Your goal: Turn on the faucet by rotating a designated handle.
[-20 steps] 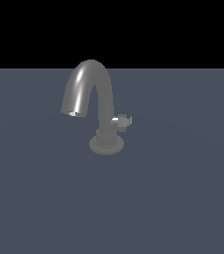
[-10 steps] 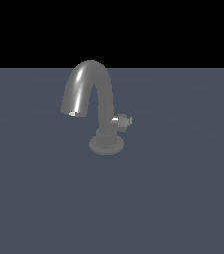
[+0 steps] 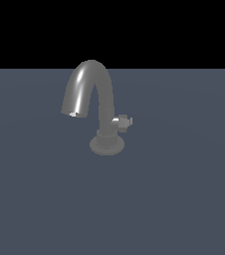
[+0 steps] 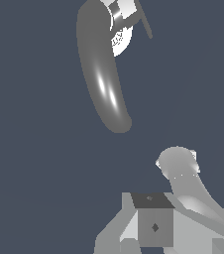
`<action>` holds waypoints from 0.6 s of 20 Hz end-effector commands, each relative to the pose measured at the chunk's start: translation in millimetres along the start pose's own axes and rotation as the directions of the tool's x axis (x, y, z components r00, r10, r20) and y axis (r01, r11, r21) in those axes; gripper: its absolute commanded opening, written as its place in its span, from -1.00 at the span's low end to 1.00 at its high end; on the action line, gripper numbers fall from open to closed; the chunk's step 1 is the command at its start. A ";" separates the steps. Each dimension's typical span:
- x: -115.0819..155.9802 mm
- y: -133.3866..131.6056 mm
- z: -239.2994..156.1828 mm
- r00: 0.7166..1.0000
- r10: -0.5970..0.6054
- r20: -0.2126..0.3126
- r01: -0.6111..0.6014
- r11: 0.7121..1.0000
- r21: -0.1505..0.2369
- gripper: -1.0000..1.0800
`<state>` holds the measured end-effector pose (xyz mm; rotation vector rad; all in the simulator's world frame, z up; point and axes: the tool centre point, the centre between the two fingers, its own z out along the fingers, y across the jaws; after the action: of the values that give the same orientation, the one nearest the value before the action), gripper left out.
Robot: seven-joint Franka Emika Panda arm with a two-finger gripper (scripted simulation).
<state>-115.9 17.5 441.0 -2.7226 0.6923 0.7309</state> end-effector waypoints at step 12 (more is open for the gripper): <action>83.7 -12.1 6.4 0.917 0.252 0.309 -0.302 0.945 0.126 -1.00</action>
<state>-55.9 1.3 399.9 -2.3744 0.9913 1.0178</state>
